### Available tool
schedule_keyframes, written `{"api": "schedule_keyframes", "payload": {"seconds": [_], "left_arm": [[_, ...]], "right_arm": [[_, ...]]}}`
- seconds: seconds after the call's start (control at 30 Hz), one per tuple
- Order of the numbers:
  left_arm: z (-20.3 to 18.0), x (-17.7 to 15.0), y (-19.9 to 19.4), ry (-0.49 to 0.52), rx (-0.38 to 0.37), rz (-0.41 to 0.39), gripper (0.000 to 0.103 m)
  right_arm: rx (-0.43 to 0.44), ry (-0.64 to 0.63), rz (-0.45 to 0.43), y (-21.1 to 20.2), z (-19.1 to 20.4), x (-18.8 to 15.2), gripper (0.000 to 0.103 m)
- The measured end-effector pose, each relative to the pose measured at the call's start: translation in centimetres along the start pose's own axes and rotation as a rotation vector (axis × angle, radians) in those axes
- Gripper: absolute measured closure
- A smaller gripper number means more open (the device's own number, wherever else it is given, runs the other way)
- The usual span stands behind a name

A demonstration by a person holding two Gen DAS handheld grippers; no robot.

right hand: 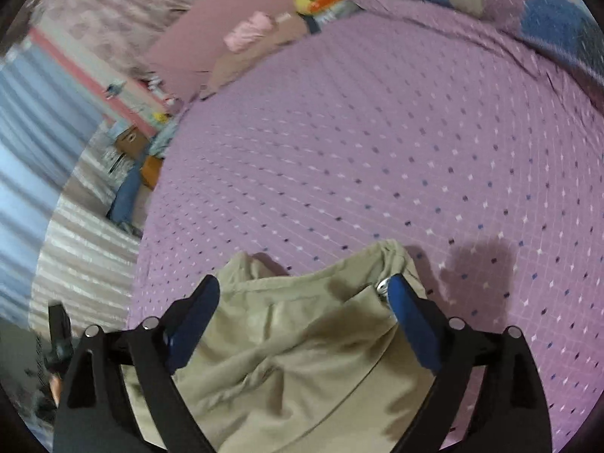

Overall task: Fold large clothes
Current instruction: 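Open both grippers to release the hem and smooth the folded jacket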

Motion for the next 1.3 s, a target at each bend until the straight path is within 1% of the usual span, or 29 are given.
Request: {"api": "schedule_keyframes", "payload": {"seconds": [0.07,0.13,0.17,0.27,0.33,0.43,0.53,0.57,0.6,0.67,0.7,0.77,0.83,0.87,0.93,0.97,1.0,1.03,1.1,1.13,1.17,1.2,1.23,1.3], "left_arm": [[-0.2,-0.1,-0.6,-0.006,-0.022,0.014,0.019],[-0.1,-0.2,-1.1,-0.019,-0.045,0.025,0.019],[0.0,-0.2,-1.6,-0.031,-0.069,0.036,0.019],[0.6,0.1,-2.5,-0.088,-0.141,0.062,0.019],[0.9,0.0,-3.0,-0.103,-0.165,0.087,0.019],[0.4,-0.1,-3.2,-0.062,-0.183,0.107,0.019],[0.3,-0.3,-2.9,-0.04,-0.207,0.148,0.013],[0.2,-0.4,-3.0,-0.051,-0.246,0.151,0.01],[0.1,-0.3,-3.3,-0.067,-0.307,0.157,0.003],[0.1,-0.2,-3.5,-0.097,-0.414,0.161,0.003],[0.3,-0.1,-3.5,-0.104,-0.413,0.159,0.003],[0.8,0.1,-3.0,-0.109,-0.365,0.148,0.003],[0.7,0.1,-3.0,-0.092,-0.364,0.137,0.003],[0.4,0.1,-3.0,-0.051,-0.363,0.132,0.003],[-0.1,-0.3,-2.6,0.059,-0.305,0.157,0.003],[-0.2,-0.7,-1.9,0.113,-0.266,0.199,0.003],[-0.1,-1.0,-1.6,0.131,-0.255,0.23,0.003],[0.1,-1.2,-1.3,0.135,-0.266,0.255,0.003],[0.7,-1.5,-1.3,0.081,-0.377,0.305,0.003],[1.0,-1.7,-1.5,0.043,-0.456,0.325,0.003],[1.4,-1.9,-1.5,0.017,-0.51,0.338,0.003],[2.0,-2.0,-1.4,0.0,-0.528,0.347,0.003],[2.6,-2.2,-1.1,-0.015,-0.517,0.355,0.003],[4.2,-2.6,-0.6,-0.051,-0.461,0.347,0.003]], "right_arm": [[-0.007,-0.058,-0.023,-0.9,0.7,-1.0,0.012],[-0.034,-0.1,-0.04,-1.3,0.9,-2.0,0.012],[-0.054,-0.129,-0.044,-1.4,1.0,-2.9,0.012],[-0.056,-0.166,-0.026,-1.4,1.0,-4.4,0.012],[-0.068,-0.182,-0.009,-1.1,0.9,-5.3,0.012],[-0.076,-0.187,0.006,-1.0,0.6,-6.0,0.012],[-0.081,-0.167,0.027,-0.6,0.2,-6.4,0.012],[-0.076,-0.165,0.028,-0.5,0.2,-6.5,0.012],[-0.073,-0.165,0.029,-0.4,0.1,-6.5,0.012],[-0.072,-0.167,0.021,-0.2,0.4,-6.5,0.012],[-0.076,-0.17,0.021,0.0,0.5,-6.6,0.012],[-0.085,-0.179,0.024,0.5,0.9,-6.8,0.012],[-0.088,-0.193,0.025,0.8,1.2,-7.0,0.012],[-0.096,-0.202,0.032,1.1,1.3,-7.1,0.012],[-0.108,-0.207,0.045,1.5,1.2,-7.3,0.012],[-0.109,-0.207,0.052,1.7,1.1,-7.4,0.012],[-0.108,-0.207,0.057,1.8,1.0,-7.5,0.012],[-0.107,-0.208,0.059,1.9,0.9,-7.6,0.012],[-0.11,-0.204,0.063,2.1,0.6,-7.8,0.012],[-0.11,-0.195,0.068,2.3,0.3,-8.0,0.012],[-0.109,-0.187,0.072,2.5,0.2,-8.1,0.012],[-0.107,-0.176,0.077,2.8,0.0,-8.3,0.012],[-0.101,-0.166,0.08,2.9,-0.1,-8.5,0.012],[-0.092,-0.167,0.08,3.1,0.0,-8.8,0.012]]}}
Point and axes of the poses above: each gripper's, at about its wrist camera, not at the fingertips, and y roughly the way its jaws point, z to its left, x to its top, the point moved 6 cm from there along y, roughly the way its jaws point, and after that the axes turned 2 degrees about x, right-handed, at the moved point
